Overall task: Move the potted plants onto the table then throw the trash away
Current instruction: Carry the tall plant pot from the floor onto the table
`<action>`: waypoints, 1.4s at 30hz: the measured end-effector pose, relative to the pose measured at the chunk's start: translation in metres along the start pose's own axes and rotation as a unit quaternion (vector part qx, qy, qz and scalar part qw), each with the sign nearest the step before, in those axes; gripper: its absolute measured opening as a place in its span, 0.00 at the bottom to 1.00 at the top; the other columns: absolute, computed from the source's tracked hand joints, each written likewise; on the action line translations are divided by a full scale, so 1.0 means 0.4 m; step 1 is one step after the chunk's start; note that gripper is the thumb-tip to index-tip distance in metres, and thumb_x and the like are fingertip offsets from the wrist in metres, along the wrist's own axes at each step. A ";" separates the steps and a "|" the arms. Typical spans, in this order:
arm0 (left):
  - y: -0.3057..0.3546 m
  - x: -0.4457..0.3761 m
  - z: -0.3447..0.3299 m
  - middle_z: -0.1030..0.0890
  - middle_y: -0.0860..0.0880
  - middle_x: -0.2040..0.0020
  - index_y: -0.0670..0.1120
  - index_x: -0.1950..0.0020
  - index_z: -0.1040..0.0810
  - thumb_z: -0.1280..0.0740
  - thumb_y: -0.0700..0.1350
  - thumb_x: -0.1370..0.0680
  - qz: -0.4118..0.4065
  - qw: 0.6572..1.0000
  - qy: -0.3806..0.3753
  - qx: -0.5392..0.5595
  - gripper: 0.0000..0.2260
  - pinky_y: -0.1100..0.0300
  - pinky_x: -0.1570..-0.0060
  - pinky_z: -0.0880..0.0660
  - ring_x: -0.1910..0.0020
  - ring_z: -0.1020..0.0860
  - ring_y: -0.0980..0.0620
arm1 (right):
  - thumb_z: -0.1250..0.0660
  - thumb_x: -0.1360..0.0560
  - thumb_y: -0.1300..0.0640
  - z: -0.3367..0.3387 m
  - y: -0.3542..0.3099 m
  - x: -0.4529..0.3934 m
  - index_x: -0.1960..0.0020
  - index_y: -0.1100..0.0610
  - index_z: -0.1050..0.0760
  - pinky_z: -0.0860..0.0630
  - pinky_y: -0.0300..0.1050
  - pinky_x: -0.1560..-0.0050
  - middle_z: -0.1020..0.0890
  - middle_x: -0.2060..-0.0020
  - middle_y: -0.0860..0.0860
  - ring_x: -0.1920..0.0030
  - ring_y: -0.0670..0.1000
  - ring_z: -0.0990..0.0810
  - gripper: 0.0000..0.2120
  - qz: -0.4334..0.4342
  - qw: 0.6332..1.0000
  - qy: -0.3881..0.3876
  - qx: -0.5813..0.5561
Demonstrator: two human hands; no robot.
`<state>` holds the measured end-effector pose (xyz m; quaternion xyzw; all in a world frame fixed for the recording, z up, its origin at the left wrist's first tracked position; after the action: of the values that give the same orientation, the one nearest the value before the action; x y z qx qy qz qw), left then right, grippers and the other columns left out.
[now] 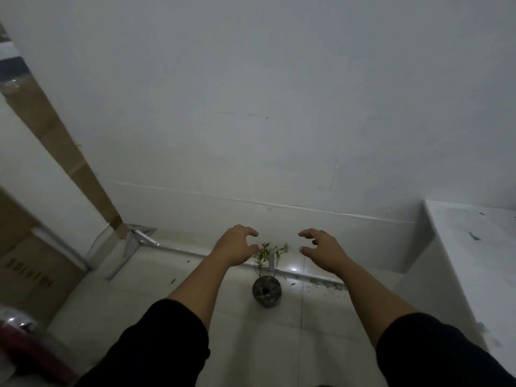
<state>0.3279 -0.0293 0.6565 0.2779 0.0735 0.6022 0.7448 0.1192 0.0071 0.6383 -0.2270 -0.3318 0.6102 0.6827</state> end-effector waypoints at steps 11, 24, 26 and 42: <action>-0.182 -0.189 -0.181 0.28 0.45 0.31 0.48 0.33 0.26 0.31 0.51 0.25 0.042 0.995 -0.082 0.041 0.21 0.56 0.34 0.31 0.33 0.29 0.46 | 0.32 0.26 0.55 -0.241 0.137 -0.176 0.36 0.53 0.27 0.29 0.46 0.40 0.25 0.37 0.55 0.39 0.54 0.25 0.19 -0.055 0.993 -0.099 0.044; -0.547 -0.403 -0.793 0.27 0.42 0.33 0.45 0.32 0.27 0.30 0.43 0.25 0.071 0.988 -0.095 0.094 0.21 0.58 0.37 0.31 0.36 0.27 0.44 | 0.34 0.24 0.54 -0.831 0.648 -0.378 0.32 0.53 0.30 0.29 0.48 0.38 0.27 0.35 0.56 0.36 0.56 0.27 0.21 -0.130 0.970 -0.194 0.065; -0.627 -0.436 -0.901 0.29 0.42 0.32 0.46 0.31 0.28 0.30 0.45 0.26 0.086 0.986 -0.105 0.093 0.23 0.55 0.36 0.30 0.34 0.29 0.44 | 0.35 0.24 0.54 -0.925 0.726 -0.400 0.32 0.53 0.31 0.30 0.47 0.39 0.28 0.35 0.56 0.36 0.55 0.27 0.21 -0.133 0.968 -0.204 0.061; -1.025 -0.819 -1.382 0.54 0.45 0.21 0.53 0.22 0.56 0.19 0.48 0.41 0.098 0.989 -0.072 0.086 0.59 0.42 0.26 0.42 0.23 0.51 0.37 | 0.29 0.39 0.47 -1.279 1.042 -0.790 0.28 0.49 0.36 0.33 0.54 0.30 0.31 0.30 0.54 0.31 0.58 0.32 0.41 -0.081 0.995 -0.016 -0.048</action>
<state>0.3470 -0.2060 -0.0846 0.3894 0.0442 0.6423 0.6587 0.1973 -0.1915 -0.0616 -0.2221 -0.3889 0.5401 0.7126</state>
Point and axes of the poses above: each hand's wrist, its own x-axis away from the middle knuckle, its own z-axis out of the back of the hand, y = z × x, the point moved 10 cm from there along -x, towards the middle knuckle
